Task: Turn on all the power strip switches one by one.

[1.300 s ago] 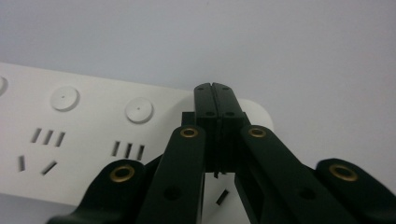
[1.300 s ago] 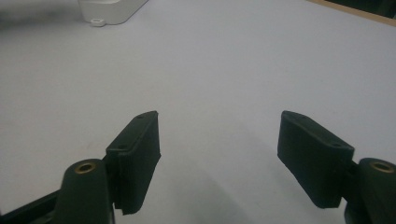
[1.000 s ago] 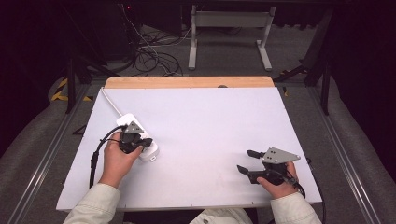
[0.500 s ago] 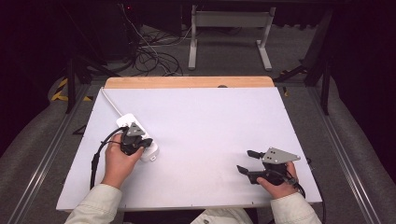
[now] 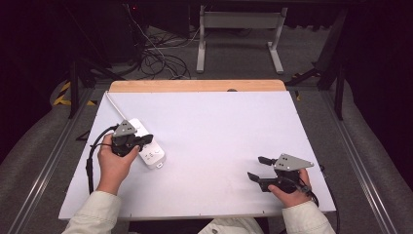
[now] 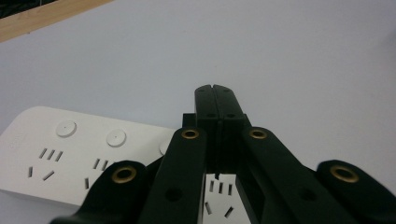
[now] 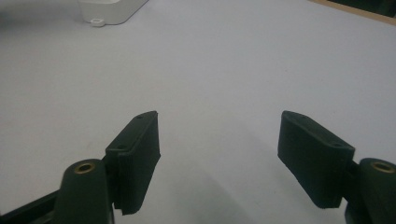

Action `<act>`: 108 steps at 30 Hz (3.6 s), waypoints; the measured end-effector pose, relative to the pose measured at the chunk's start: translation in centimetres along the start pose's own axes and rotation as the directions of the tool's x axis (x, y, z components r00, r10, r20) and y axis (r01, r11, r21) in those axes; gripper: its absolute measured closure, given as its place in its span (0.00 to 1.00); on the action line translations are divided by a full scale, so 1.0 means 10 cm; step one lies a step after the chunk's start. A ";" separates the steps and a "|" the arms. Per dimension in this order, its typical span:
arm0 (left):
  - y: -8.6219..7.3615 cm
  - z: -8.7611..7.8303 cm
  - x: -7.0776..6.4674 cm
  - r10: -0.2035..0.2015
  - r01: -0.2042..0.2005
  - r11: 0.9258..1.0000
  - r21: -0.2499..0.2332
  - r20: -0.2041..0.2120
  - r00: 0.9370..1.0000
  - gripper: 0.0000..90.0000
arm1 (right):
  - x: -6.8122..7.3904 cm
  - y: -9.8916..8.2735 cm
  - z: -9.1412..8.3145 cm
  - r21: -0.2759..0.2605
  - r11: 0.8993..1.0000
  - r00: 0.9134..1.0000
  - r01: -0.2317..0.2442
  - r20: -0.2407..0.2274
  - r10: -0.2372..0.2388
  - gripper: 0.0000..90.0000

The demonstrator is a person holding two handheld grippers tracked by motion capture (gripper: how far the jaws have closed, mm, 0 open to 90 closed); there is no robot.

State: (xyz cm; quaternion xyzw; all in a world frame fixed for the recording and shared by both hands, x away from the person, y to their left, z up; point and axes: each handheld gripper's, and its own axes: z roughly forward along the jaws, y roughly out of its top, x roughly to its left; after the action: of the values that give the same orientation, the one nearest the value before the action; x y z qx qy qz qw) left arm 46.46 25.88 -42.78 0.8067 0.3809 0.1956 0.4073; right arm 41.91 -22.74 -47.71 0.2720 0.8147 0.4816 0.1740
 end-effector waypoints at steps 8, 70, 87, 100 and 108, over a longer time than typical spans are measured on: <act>-0.09 0.15 0.13 -0.026 0.027 0.999 0.042 -0.022 0.999 1.00 | 0.00 0.00 0.00 0.001 1.000 1.000 -0.002 -0.001 0.002 0.34; -0.19 0.37 0.15 -0.018 0.027 0.993 0.111 -0.081 0.997 1.00 | 0.00 -0.01 0.00 0.009 1.000 1.000 0.007 -0.014 -0.007 0.29; -0.22 0.40 0.15 -0.055 0.062 0.994 0.090 -0.074 0.996 1.00 | 0.01 -0.01 -0.01 0.000 1.000 1.000 0.009 -0.015 -0.009 0.28; -0.02 0.18 0.10 -0.015 0.013 0.999 -0.038 -0.062 0.998 1.00 | -0.02 -0.02 0.01 0.008 1.000 1.000 0.002 -0.014 -0.002 0.28; -0.03 0.16 0.20 -0.036 0.032 0.998 -0.044 -0.081 0.996 1.00 | -0.01 -0.02 0.01 0.009 1.000 1.000 0.000 -0.016 0.000 0.28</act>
State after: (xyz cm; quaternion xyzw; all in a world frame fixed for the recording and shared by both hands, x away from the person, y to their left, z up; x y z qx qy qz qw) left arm 48.54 26.71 -43.98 0.7824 0.4067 0.2296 0.4120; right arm 41.98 -22.76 -47.96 0.2687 0.8184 0.4800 0.1662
